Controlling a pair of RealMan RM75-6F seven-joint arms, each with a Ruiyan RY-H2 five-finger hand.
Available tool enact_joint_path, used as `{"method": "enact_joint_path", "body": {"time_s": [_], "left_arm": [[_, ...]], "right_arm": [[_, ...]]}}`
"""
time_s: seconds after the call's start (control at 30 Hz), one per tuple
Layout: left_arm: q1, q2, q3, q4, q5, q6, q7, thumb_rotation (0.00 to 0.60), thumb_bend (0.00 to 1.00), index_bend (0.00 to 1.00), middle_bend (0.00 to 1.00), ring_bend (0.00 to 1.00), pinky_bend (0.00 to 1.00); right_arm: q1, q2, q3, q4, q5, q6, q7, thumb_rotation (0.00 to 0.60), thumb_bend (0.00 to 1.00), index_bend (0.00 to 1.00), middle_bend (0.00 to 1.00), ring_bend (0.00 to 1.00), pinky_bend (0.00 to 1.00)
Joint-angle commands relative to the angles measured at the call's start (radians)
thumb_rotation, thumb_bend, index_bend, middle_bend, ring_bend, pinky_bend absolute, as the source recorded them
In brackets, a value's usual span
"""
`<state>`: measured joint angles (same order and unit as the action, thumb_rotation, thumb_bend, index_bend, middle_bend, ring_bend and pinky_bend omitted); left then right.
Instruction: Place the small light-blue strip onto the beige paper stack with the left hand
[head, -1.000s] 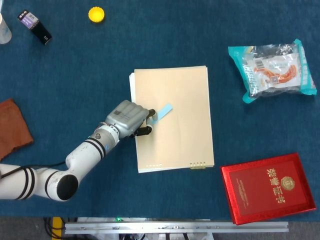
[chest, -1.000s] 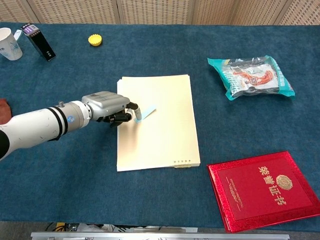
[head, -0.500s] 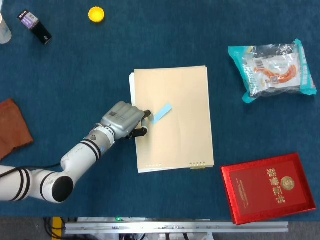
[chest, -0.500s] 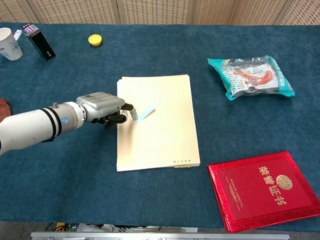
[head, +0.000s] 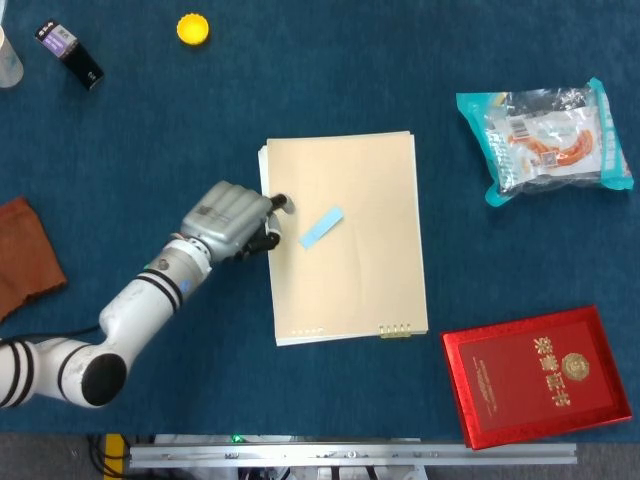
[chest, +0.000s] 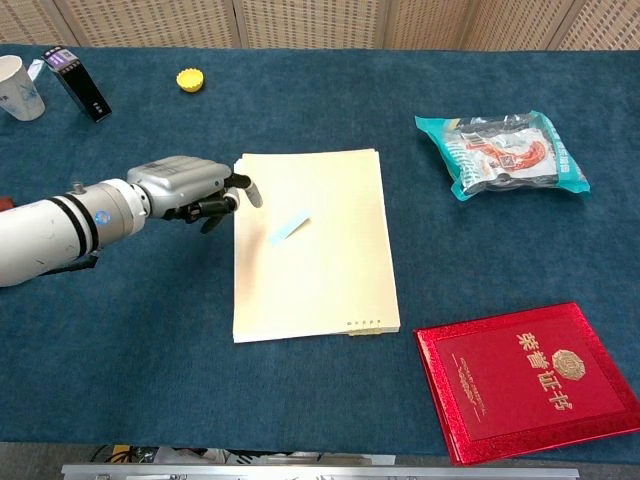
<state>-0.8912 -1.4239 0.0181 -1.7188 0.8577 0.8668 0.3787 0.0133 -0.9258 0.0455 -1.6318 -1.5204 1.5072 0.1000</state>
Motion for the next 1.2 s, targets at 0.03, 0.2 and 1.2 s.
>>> {"method": "enact_joint_path", "body": {"time_s": [0.03, 0.2, 1.2], "left_arm": [[0.042, 0.033, -0.011, 0.001, 0.041, 0.041, -0.053, 0.083, 0.67, 0.23, 0.62, 0.62, 0.67], [0.122, 0.077, -0.021, 0.02, 0.113, 0.132, -0.141, 0.167, 0.57, 0.23, 0.5, 0.46, 0.56], [0.676, 0.32, 0.045, -0.036, 0.368, 0.694, -0.345, 0.515, 0.49, 0.22, 0.37, 0.35, 0.38]], "right_arm": [[0.002, 0.006, 0.003, -0.005, 0.005, -0.003, -0.004, 0.6, 0.34, 0.46, 0.41, 0.46, 0.37], [0.012, 0.02, 0.007, -0.021, 0.014, -0.02, -0.02, 0.6, 0.34, 0.46, 0.41, 0.45, 0.37], [0.079, -0.055, 0.011, -0.004, -0.026, -0.062, -0.116, 0.6, 0.14, 0.4, 0.37, 0.34, 0.37]]}}
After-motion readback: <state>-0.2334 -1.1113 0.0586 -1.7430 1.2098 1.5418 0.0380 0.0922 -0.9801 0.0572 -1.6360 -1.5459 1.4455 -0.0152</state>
